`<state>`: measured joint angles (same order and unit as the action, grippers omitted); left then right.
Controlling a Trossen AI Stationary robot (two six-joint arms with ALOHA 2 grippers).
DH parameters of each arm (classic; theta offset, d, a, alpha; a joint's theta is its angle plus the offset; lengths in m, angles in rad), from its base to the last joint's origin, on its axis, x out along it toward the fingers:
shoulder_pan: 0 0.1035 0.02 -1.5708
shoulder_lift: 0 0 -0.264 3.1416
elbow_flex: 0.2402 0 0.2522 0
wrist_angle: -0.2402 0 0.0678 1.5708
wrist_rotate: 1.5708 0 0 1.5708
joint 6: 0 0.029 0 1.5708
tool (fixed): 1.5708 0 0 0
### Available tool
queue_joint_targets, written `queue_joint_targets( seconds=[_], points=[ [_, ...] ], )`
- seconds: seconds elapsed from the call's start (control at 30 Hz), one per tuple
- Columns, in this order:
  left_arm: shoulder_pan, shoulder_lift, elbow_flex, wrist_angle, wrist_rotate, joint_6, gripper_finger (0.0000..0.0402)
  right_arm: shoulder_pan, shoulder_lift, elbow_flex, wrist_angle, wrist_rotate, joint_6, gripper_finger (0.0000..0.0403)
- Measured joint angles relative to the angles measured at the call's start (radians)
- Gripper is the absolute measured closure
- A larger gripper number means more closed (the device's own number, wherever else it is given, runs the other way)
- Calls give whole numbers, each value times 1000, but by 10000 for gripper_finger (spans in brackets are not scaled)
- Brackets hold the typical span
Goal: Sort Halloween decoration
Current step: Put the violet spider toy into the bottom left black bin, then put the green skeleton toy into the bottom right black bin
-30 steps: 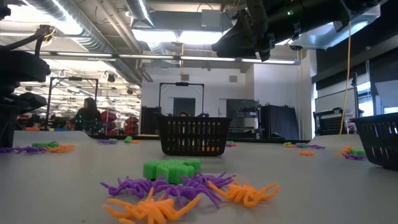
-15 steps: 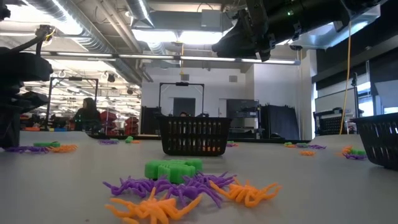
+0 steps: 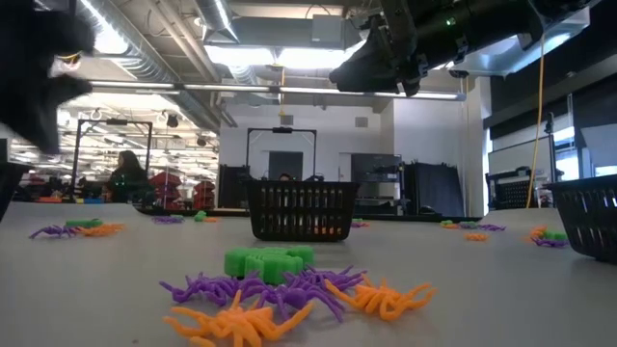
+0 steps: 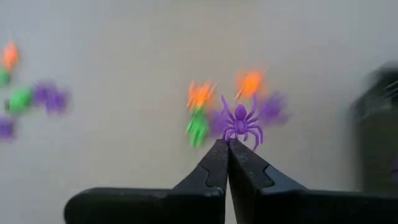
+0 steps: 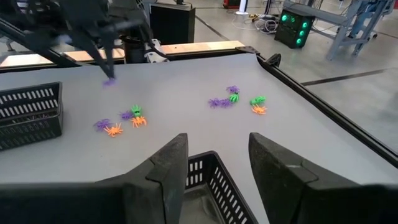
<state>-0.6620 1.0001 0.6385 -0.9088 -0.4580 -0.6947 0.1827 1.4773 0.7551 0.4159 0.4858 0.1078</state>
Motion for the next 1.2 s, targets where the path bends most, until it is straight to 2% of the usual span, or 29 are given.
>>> queue_joint_targets(
  seconds=[0.17, 0.37, 0.67, 0.83, 1.2],
  points=[
    [-54, 26, 110, 72, -25, 65, 401, 0, 0, 0, -12, 0, 0, 236],
    [-168, 130, 145, 210, 2, 69, 401, 0, 0, 0, -69, 0, 27, 236],
    [-262, 325, 146, 249, 167, -170, 401, 0, 0, 0, -68, -8, 51, 236],
    [-259, 351, 146, 267, 167, -243, 399, 0, 0, 0, -44, -8, 71, 236],
    [-247, 342, 146, 289, 150, -179, 312, 0, 0, 0, -24, -8, 68, 236]
  ],
)
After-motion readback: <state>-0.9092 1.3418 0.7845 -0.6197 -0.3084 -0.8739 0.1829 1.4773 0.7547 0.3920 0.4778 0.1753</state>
